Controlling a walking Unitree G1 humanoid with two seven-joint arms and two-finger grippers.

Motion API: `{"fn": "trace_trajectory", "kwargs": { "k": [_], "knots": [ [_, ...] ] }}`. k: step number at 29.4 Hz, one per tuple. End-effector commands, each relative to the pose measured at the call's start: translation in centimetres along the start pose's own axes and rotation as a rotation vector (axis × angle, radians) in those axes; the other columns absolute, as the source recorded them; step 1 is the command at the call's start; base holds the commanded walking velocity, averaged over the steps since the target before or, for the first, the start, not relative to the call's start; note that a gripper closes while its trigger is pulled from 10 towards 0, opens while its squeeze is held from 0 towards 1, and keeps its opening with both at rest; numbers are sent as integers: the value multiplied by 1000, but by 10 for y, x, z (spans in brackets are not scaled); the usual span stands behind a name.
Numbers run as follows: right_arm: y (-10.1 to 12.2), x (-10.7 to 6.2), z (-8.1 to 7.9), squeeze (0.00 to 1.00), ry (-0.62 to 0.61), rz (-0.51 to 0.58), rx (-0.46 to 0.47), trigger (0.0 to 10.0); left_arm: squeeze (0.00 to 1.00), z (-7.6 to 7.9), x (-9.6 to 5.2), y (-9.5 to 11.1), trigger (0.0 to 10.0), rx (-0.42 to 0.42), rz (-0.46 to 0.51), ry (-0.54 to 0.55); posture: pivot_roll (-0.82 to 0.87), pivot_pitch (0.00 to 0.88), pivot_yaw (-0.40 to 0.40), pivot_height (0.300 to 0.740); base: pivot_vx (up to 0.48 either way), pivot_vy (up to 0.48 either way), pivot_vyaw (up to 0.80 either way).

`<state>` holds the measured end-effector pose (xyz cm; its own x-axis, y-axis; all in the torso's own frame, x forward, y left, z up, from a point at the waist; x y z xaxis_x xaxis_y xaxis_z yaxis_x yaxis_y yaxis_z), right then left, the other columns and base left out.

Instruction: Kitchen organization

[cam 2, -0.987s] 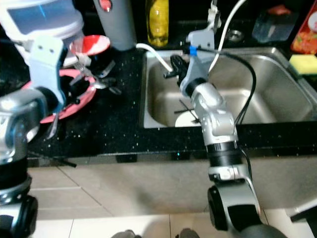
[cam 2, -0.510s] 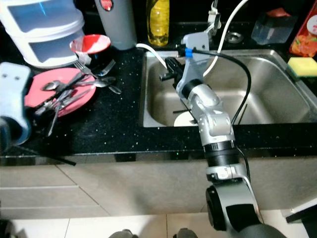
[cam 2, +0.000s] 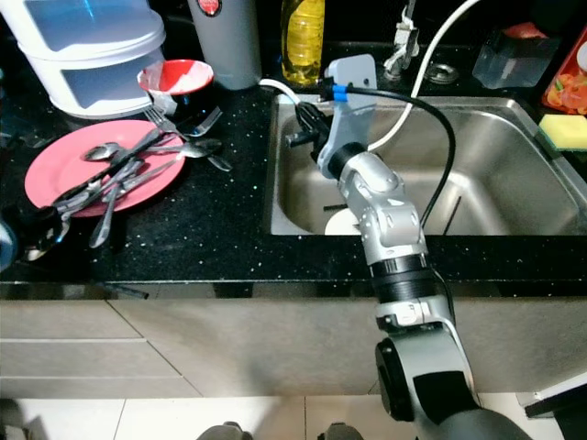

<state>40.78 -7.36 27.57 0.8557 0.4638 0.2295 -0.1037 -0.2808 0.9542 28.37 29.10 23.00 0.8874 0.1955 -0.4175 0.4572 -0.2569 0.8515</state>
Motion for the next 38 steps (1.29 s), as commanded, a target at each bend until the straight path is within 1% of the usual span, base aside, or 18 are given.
{"fn": "trace_trajectory", "kwargs": {
  "k": [1,9,11,14,15,16,17,20,21,22,26,30,32,33,34,35,36,38],
  "knots": [
    [2,2,-4,0,15,8,-7,10000,0,5,3,2,10000,0,8,-32,190,38,-29,740,0,0,0],
    [2,0,0,0,5,12,-12,10000,0,24,9,14,10000,-24,67,-163,171,25,-19,740,0,0,0],
    [3,0,0,0,4,13,-13,10000,0,25,12,13,10000,-28,63,-173,166,21,-15,740,0,0,0],
    [4,0,1,0,2,17,-15,10000,0,24,17,6,9529,-42,34,-180,166,21,-15,740,0,0,0],
    [4,0,1,0,0,18,-16,10000,0,23,18,2,8078,-52,21,-185,162,19,-12,740,0,0,0],
    [4,-1,2,0,-1,18,-16,10000,0,23,20,-1,7647,-62,9,-193,164,21,-14,740,0,0,0],
    [4,0,2,0,-2,17,-16,10000,0,23,22,-6,4863,-67,-7,-198,164,23,-15,740,0,0,0],
    [4,0,2,0,-2,17,-17,10000,0,23,24,-10,4784,-72,-22,-199,164,23,-15,740,0,0,0],
    [4,0,2,0,-1,17,-17,10000,0,22,26,-15,3569,-77,-39,-198,164,23,-15,740,0,0,0],
    [4,0,2,0,-1,17,-16,10000,0,21,28,-23,0,-84,-63,-195,164,27,-16,740,0,0,0],
    [4,0,2,0,-1,17,-16,10000,0,21,29,-26,0,-87,-75,-194,164,27,-16,740,0,0,0],
    [4,0,2,0,-1,16,-16,10000,0,22,28,-17,0,-101,-33,-194,165,33,-19,740,0,0,0],
    [4,0,2,0,-2,17,-16,10000,0,22,23,4,0,-105,76,-198,165,35,-18,740,0,0,0],
    [4,0,2,0,-2,17,-16,10000,0,22,23,4,0,-105,76,-198,165,35,-18,740,0,0,0],
    [4,0,2,0,-2,17,-15,10000,0,22,18,20,1255,-98,161,-203,165,35,-18,740,0,0,0],
    [4,0,2,0,-2,17,-15,10000,0,23,10,39,10000,-88,261,-206,164,36,-17,740,0,0,0],
    [4,0,2,0,-2,17,-15,10000,0,23,10,39,10000,-88,261,-206,164,36,-17,740,0,0,0],
    [4,0,1,0,-3,18,-14,10000,0,24,-3,66,10000,-59,405,-204,164,36,-15,740,0,0,0]
  ]
}}
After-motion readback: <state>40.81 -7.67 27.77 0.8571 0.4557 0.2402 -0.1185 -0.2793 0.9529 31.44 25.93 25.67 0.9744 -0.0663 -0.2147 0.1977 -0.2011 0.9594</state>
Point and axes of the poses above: a point about 5 cm out from each wrist's last joint towards the gripper, its own x axis pointing out of the wrist towards the gripper, its own y axis along the axis of the wrist's last joint, z = x × y, the point moved 4 cm from there along x, pointing out of the wrist towards the gripper, and after that the axes turned 11 degrees about x, right-handed, at the moved point
